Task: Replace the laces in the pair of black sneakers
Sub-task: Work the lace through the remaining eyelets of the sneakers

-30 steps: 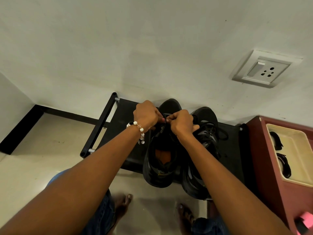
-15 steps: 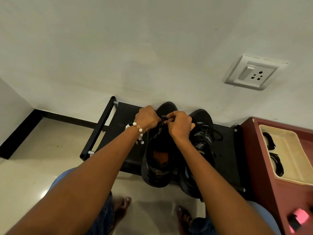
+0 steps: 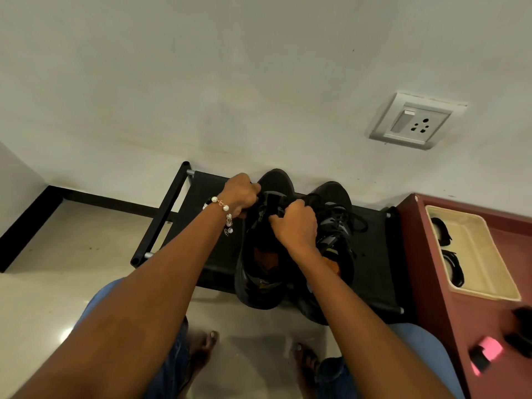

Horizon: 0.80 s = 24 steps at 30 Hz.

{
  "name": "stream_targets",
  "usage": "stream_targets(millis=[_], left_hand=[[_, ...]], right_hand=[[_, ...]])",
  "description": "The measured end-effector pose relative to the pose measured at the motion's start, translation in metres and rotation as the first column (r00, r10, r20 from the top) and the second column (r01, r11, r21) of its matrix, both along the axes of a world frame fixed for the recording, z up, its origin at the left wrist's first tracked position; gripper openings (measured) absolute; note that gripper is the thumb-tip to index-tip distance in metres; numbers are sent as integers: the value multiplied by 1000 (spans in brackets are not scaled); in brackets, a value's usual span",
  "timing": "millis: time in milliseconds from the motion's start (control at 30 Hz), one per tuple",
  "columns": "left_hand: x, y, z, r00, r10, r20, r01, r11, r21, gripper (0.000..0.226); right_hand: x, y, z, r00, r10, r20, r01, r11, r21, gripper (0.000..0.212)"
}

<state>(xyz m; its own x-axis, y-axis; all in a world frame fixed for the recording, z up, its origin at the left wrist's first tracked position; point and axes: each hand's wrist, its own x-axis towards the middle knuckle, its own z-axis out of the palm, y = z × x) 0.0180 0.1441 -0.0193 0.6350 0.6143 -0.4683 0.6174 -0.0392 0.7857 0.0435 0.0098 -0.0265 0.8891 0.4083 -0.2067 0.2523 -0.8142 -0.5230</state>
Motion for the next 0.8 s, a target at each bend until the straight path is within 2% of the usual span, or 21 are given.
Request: stream_targets(millis=[67,167,333,467,567,600,633,667,700,733,767,800], left_hand=[[1,0,-4,999,22,23,-23,999,37,17],[0,-2,-7,995,77,69,-80,995,53,27],[-4,-9,-1,944,288,161,-267,953,-141,21],[-11,-4,26,802,526,282,-388,818,-425,12],[-20,5,61,653,654,383,-339,704,-625,11],[-23,7,68,623,659,420,-315,704,-637,16],[-25,8,72,629,625,462,-302,744,-596,19],[-27,7,73,678,543,496,-298,819,-490,20],[-28,5,70,762,409,502,-275,906,-322,21],[-28,3,63,859,234,455,-209,972,-104,19],[-28,1,56,936,43,350,-95,987,131,15],[-27,-2,48,970,-128,207,54,942,330,9]], right_hand=[[-9,-4,-3,999,-13,52,15,999,-42,44],[-19,-6,-12,996,12,86,-4,996,-89,43],[-21,-2,-14,997,44,70,-37,995,-92,38],[-19,-5,-14,995,31,94,-24,996,-81,36],[-20,-6,-15,996,-5,87,11,998,-59,37],[-21,-5,-15,996,-10,88,15,998,-58,38],[-21,-5,-16,996,-10,91,15,998,-59,38],[-21,-5,-15,996,-8,92,14,998,-60,39],[-21,-4,-15,995,-8,96,14,998,-61,39],[-21,-4,-15,995,-6,101,13,998,-62,38],[-22,-4,-14,994,-4,106,11,998,-64,37],[-22,-4,-13,994,-3,112,10,998,-67,37]])
